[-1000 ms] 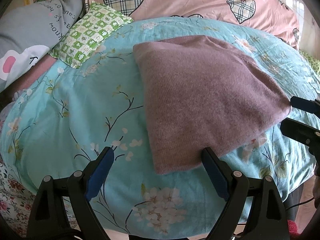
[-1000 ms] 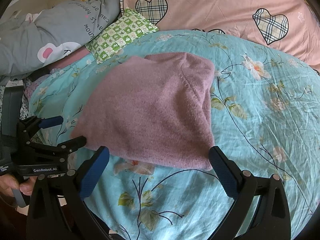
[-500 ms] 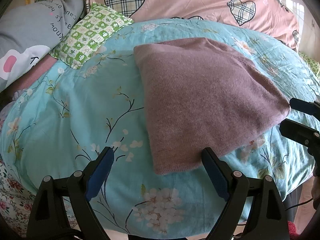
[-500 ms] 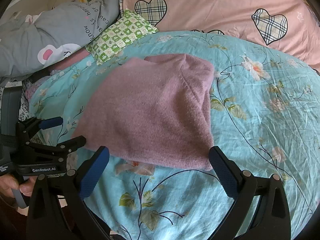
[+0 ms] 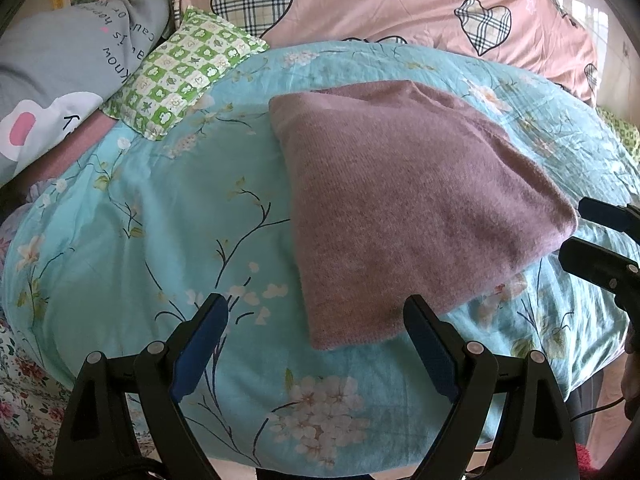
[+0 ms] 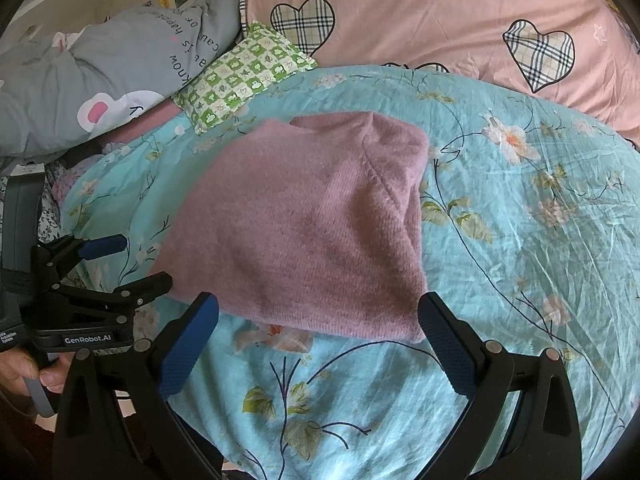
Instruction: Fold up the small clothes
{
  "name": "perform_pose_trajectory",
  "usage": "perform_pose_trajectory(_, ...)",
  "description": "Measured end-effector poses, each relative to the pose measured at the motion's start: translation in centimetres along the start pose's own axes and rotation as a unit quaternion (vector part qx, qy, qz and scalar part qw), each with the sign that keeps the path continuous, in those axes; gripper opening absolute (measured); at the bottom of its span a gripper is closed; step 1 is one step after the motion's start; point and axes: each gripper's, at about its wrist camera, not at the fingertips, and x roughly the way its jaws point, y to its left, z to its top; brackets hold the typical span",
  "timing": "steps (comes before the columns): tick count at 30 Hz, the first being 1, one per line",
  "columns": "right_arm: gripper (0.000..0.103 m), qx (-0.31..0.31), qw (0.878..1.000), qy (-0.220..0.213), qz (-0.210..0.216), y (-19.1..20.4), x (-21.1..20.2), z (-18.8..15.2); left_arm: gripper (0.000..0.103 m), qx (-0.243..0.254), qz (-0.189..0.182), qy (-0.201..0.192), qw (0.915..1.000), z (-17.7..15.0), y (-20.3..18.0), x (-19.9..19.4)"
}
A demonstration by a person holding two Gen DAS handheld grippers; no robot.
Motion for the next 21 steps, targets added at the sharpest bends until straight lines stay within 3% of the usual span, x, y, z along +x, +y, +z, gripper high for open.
perform_pose_trajectory(21, 0.1, 0.003, 1.0, -0.01, 0.0, 0.12, -0.5, 0.45, 0.09, -0.006, -0.006, 0.0, 1.0, 0.87, 0.27, -0.33)
